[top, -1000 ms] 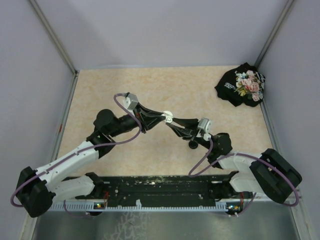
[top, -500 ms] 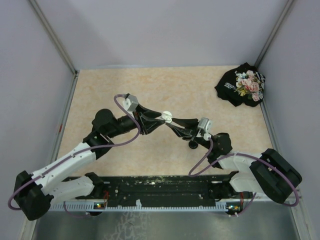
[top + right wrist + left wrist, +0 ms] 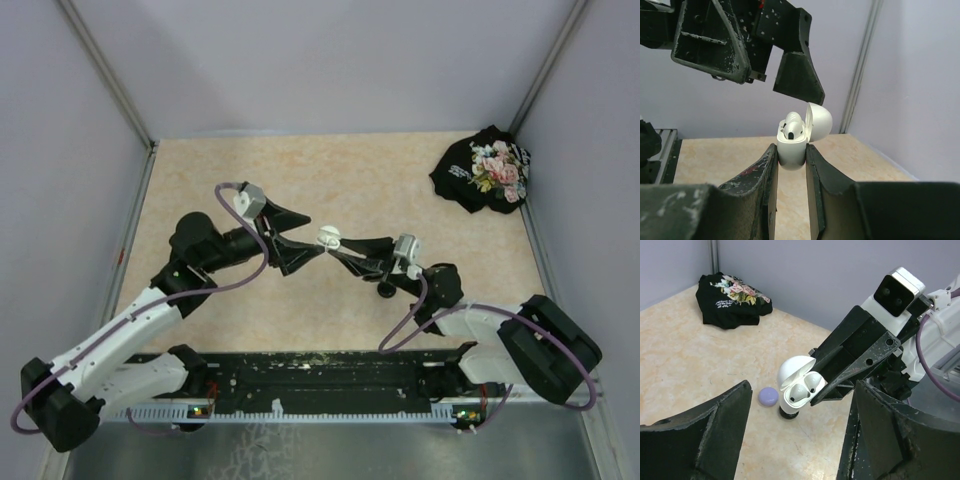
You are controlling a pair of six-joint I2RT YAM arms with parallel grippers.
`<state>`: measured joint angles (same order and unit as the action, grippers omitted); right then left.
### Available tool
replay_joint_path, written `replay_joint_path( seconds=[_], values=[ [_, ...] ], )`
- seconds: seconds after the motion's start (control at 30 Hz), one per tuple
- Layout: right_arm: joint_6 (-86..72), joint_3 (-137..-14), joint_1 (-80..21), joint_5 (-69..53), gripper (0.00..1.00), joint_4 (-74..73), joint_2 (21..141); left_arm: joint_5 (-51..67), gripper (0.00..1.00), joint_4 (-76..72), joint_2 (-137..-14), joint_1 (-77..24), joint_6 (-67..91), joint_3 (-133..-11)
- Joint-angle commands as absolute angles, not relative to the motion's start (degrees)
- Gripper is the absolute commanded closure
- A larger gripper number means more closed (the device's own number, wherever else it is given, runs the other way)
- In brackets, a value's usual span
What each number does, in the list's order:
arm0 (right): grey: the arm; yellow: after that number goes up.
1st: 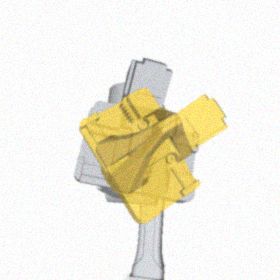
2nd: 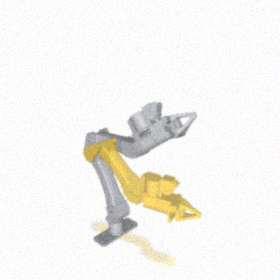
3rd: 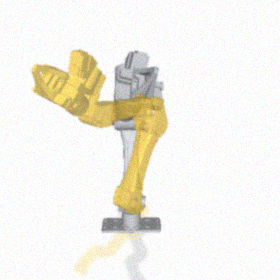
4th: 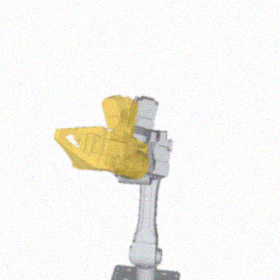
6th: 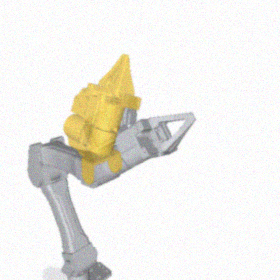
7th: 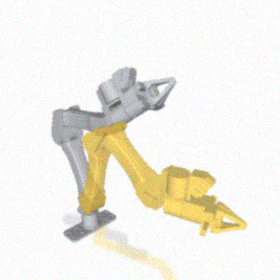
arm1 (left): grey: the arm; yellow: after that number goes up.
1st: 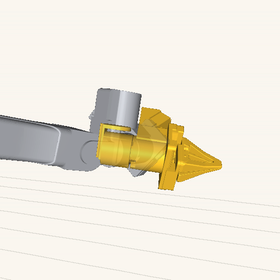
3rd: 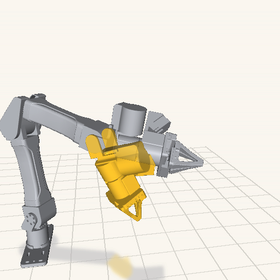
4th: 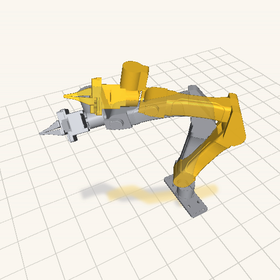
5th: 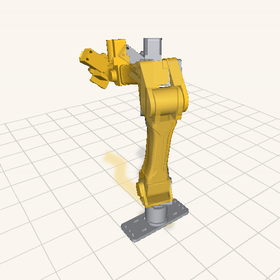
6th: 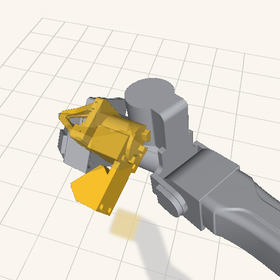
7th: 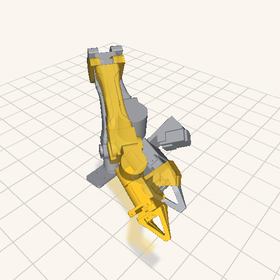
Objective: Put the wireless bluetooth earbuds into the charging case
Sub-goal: Place the earbud in the charging case, then close the charging case.
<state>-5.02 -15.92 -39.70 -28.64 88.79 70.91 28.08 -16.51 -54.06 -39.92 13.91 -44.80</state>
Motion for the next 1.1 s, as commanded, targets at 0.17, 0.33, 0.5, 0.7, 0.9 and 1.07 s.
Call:
replay_joint_path(
  seconds=[0.17,0.33,0.5,0.7,0.9,1.07],
  values=[
    [-9.15,-20.56,-39.83,-33.27,1.0,94.62,70.84,42.39,0.05,-20.3,-59.02,-36.92,21.48,-46.68],
    [-10.02,-21.37,-39.81,-34.94,1.0,93.55,71.09,47.59,0.06,-23.97,-61.77,-36.91,23.8,-46.57],
    [-10.94,-21.79,-39.81,-36.54,1.0,92.52,72.63,49.67,0.08,-27.73,-61.52,-36.91,24.48,-45.69],
    [-13.44,-22.05,-39.82,-39.06,1.0,91.66,74.2,50.0,0.08,-30.49,-59.66,-36.83,23.82,-43.98],
    [-13.8,-21.55,-39.82,-38.6,1.0,89.13,74.44,50.97,0.09,-31.34,-58.81,-36.57,24.3,-43.46],
    [-13.24,-21.46,-39.82,-36.37,1.0,83.49,73.66,48.13,0.08,-27.76,-57.19,-35.9,22.88,-43.51]
  ],
)
